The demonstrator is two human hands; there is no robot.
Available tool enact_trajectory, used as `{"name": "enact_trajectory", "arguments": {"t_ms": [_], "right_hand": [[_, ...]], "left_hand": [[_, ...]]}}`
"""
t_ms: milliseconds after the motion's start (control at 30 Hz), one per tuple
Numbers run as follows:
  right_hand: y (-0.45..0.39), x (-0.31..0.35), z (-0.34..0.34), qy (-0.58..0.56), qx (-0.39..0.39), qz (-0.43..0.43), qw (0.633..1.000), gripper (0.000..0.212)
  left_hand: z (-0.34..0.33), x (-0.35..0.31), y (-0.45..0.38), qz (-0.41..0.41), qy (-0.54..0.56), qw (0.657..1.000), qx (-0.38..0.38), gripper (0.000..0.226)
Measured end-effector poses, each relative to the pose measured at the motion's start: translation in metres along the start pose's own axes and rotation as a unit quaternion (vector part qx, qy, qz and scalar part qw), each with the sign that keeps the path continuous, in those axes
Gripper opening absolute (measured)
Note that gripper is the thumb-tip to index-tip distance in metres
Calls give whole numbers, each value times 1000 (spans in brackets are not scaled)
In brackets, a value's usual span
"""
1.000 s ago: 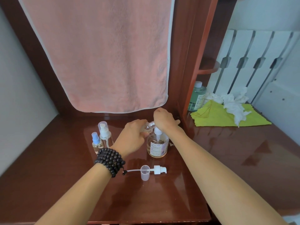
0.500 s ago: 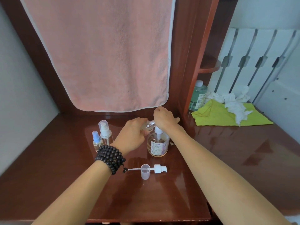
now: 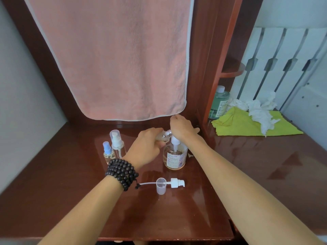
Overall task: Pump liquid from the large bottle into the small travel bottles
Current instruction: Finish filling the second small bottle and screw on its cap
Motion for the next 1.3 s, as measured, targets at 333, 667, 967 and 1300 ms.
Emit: {"name": "enact_trajectory", "arguments": {"t_ms": [333,667,967,1300], "right_hand": [[2,7,13,-46,-35,1,998,41],[-1,-2,-4,-30,-3,-52,998,44],[-5,2,6,-55,-34,-3,998,41],[-5,-4,-2,-41,-7,-36,998,46]], "left_hand": [[11,-7,1,-13,3,1000,-9,40],[1,-3,3,3,-18,1000,4,44],[10,-7,3,-8,-1,1000,-9,41],[5,-4,2,-4,-9,1000,2,40]]}}
Point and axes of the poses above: each hand's wrist, its own y-axis away from the middle knuckle, its own z-axis out of the back of the hand, x = y × z, the point moved 3 cm from there along -y, towards the middle knuckle, and after that the axes turned 14 degrees about z, right-handed, at the moved point
